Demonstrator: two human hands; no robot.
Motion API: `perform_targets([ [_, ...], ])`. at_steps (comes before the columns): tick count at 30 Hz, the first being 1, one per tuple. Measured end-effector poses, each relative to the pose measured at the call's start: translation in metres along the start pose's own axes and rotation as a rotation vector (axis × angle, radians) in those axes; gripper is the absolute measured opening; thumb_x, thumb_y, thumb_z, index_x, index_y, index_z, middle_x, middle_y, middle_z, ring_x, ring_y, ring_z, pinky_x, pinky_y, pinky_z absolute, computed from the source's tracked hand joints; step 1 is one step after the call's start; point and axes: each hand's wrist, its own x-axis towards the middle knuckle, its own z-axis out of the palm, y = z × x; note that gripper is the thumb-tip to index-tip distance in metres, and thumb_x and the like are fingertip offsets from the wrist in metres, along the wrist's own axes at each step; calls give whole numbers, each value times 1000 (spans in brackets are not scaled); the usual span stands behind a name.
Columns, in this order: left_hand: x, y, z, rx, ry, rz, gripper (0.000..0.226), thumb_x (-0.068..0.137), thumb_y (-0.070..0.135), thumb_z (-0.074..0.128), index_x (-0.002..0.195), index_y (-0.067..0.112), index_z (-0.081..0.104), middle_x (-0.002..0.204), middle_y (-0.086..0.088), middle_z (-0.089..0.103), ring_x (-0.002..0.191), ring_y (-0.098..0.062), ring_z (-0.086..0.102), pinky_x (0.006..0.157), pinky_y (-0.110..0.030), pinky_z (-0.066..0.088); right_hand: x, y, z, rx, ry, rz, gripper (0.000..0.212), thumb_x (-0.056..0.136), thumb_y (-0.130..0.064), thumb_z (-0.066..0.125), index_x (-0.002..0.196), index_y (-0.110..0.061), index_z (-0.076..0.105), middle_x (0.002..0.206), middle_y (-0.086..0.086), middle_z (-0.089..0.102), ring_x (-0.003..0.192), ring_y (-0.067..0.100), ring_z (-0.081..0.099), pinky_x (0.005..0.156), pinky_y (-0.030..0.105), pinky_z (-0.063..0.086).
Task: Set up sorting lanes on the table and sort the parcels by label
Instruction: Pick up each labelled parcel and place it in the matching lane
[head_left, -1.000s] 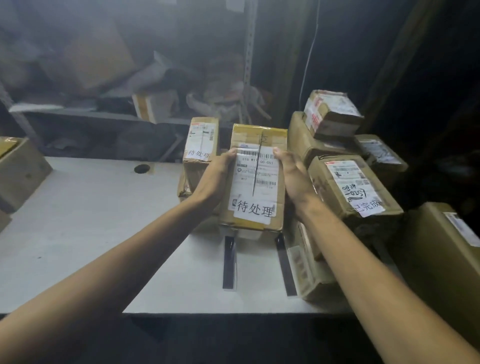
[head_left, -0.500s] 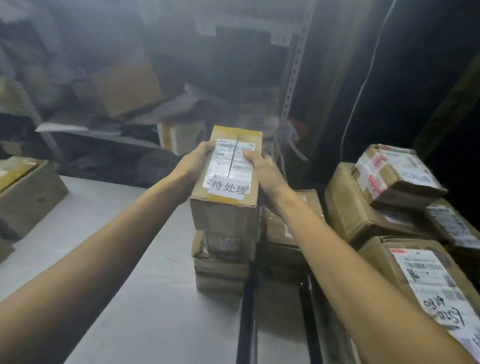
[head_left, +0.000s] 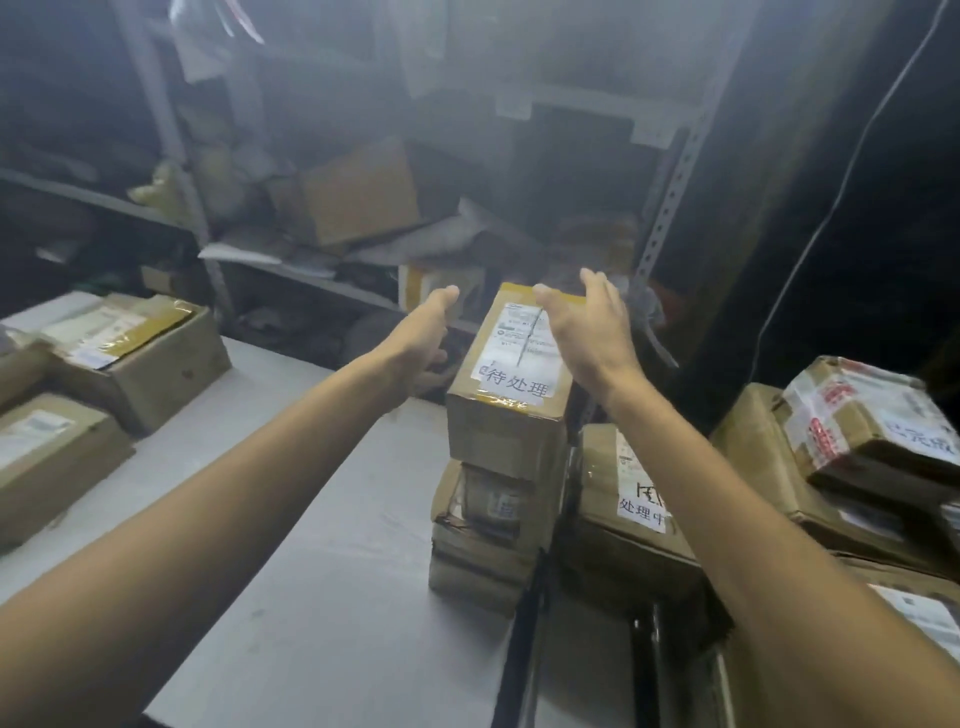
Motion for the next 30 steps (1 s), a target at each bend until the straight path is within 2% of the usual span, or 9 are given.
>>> perform_targets([
  [3,-26,1,-49,-27,137,135,39,101,49,32,123,24,52,131,-2,51,113,-23,52,104,-47,43,-2,-49,33,-39,-101,-209,68,97,-46,54,153,-12,37,164,5,27,151,18,20,122,37,19],
  [5,-41,-5,-93,-21,234,196,28,102,44,32,113,28,52,123,-1,54,111,-24,55,100,-44,45,-8,-85,73,-11,-188,-296,69,91,-52,55,147,-13,46,157,7,40,145,20,35,117,35,28],
  [7,-58,-19,-141,-2,328,219,31,102,42,33,121,24,51,121,-1,57,110,-24,57,97,-42,48,-21,-117,119,6,-288,-355,60,95,-48,56,144,-14,49,150,7,49,136,22,46,108,33,35],
  [13,-94,-70,-299,-39,610,189,27,102,36,37,110,20,57,109,-6,62,93,-20,59,79,-37,48,-59,-198,265,109,-571,-444,52,96,-40,61,141,-14,51,140,7,58,116,21,56,92,31,43],
  [17,-93,-78,-391,-11,806,294,16,100,24,46,108,22,59,96,3,64,89,-15,61,79,-32,49,-59,-246,356,186,-652,-392,56,95,-48,61,141,-19,50,142,5,57,114,16,56,91,31,46],
  [21,-72,-70,-442,64,774,394,30,92,33,50,120,22,55,113,4,61,102,-6,59,86,-23,50,-46,-281,425,258,-656,-255,61,95,-53,58,144,-19,45,145,6,53,125,21,55,95,34,47],
  [25,-43,-59,-475,125,799,485,30,92,29,51,122,26,52,120,7,57,105,2,55,85,-15,45,-19,-301,475,353,-609,-171,63,98,-50,54,148,-15,39,147,9,51,119,16,53,89,28,42],
  [28,-18,-51,-498,189,915,555,41,84,37,50,124,31,49,128,6,50,110,-1,51,86,-14,44,11,-315,502,403,-585,-136,68,97,-52,54,150,-14,36,148,11,48,130,22,51,101,34,43],
  [30,3,-42,-520,282,1079,618,50,83,37,52,131,25,46,133,1,44,115,-7,46,94,-24,46,32,-331,516,477,-574,-111,83,89,-64,57,151,-13,35,148,11,48,131,23,51,110,42,42],
])
